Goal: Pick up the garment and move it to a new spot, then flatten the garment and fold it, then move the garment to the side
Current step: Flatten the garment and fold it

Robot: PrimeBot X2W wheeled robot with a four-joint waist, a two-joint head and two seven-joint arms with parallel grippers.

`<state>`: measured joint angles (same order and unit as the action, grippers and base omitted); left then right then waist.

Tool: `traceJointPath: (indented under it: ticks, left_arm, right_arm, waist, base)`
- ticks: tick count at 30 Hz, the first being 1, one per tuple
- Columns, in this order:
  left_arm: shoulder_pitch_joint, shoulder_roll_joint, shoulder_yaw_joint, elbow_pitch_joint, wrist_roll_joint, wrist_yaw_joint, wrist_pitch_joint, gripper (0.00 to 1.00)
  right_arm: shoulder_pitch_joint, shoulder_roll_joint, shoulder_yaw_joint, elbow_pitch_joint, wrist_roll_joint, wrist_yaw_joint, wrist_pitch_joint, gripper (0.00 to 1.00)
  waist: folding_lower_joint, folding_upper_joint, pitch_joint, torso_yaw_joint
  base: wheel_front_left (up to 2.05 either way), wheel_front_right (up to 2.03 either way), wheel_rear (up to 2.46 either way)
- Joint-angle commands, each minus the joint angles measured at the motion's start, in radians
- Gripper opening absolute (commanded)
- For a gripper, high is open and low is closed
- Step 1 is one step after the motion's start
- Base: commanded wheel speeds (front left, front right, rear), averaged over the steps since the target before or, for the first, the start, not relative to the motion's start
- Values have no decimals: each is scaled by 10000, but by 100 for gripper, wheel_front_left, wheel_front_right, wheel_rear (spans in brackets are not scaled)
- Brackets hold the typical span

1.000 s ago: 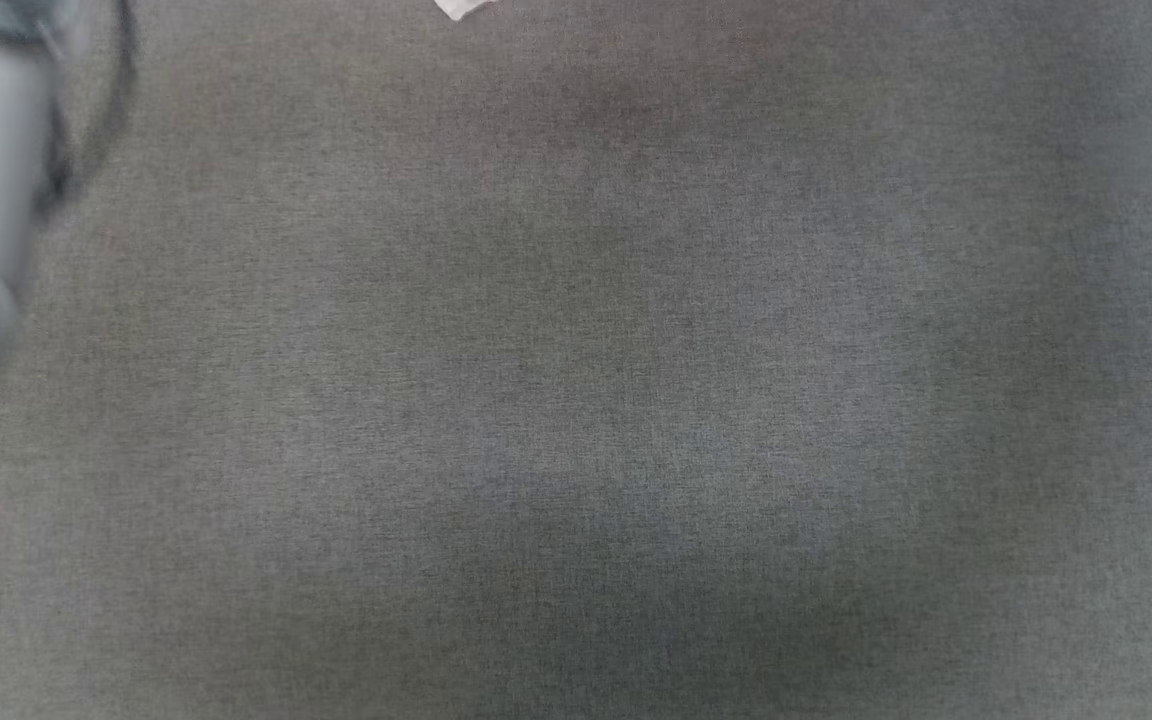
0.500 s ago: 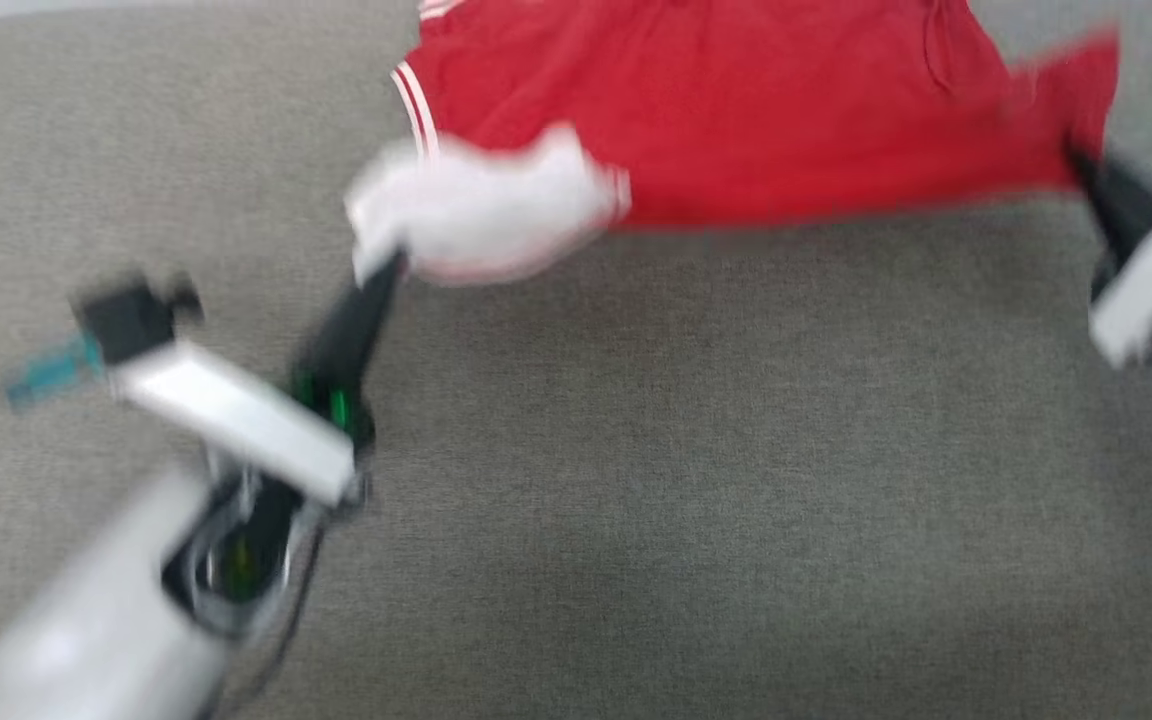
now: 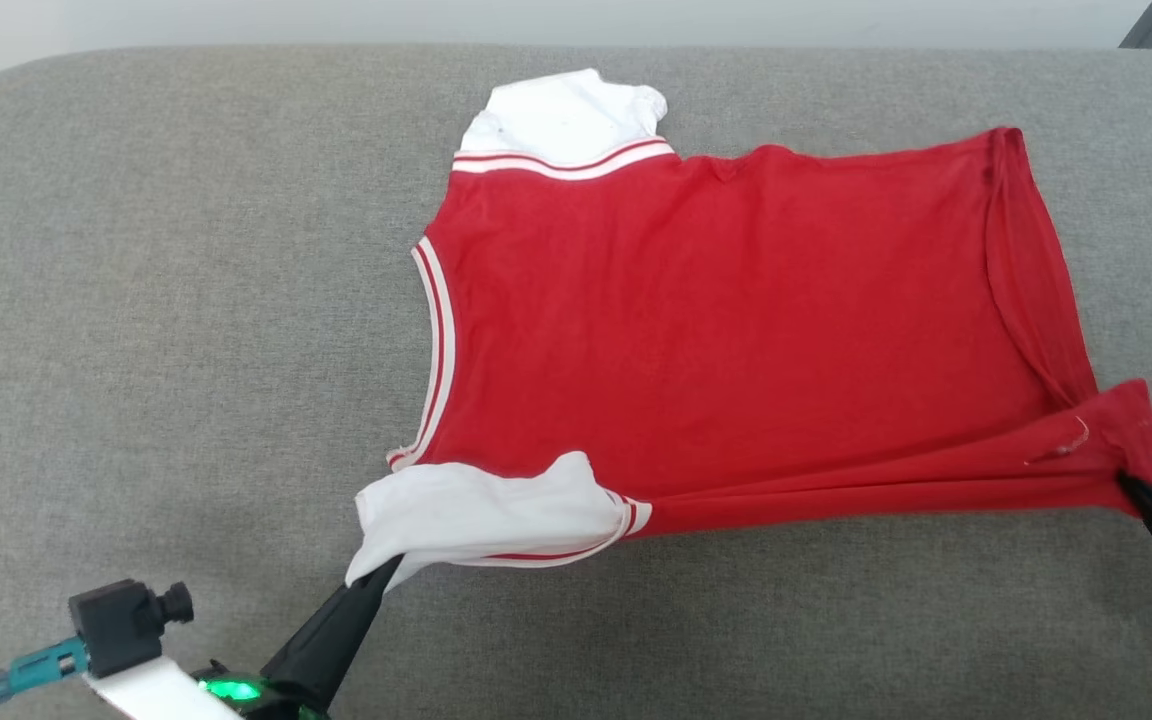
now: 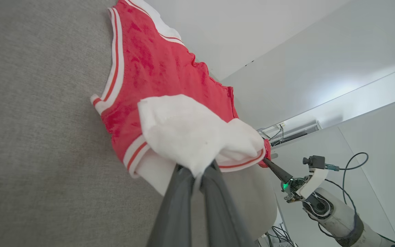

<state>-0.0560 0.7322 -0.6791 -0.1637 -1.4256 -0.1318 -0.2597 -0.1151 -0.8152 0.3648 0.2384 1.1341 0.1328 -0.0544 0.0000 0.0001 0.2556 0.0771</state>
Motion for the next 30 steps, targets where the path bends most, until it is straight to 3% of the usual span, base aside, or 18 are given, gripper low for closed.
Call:
traceJointPath:
  ticks: [1, 6, 14, 20, 30]
  left_arm:
    - [140, 130, 200, -97, 124, 27, -77, 0]
    - [-389, 73, 276, -193, 391, 27, 132, 0]
    - [-3300, -634, 175, 1211, -441, 26, 1786, 0]
    - [-5092, -1303, 89, 3221, -616, 26, 2386, 0]
    - [-6451, -1653, -349, 5670, -293, 26, 2514, 0]
  right_arm:
    - [274, -84, -338, -131, -76, -42, -30, 0]
    - [538, 421, -1366, -753, -533, -46, 477, 0]
    - [-1356, 1640, -1942, -587, -1834, -25, 1989, 0]
    - [-2687, 2374, -1883, 233, -2375, -23, 2637, 0]
    - [-4446, 2929, -783, 1683, -2995, -23, 2410, 0]
  waist:
    - [0, -1, -11, -3]
    - [0, -1, -50, -120]
    - [0, -1, 441, -401]
    - [0, -1, 938, -651]
    - [0, -1, 1833, -1110]
  base:
    - [0, 0, 0]
    - [0, 0, 0]
    - [0, 0, 0]
    - [0, 0, 0]
    - [0, 0, 0]
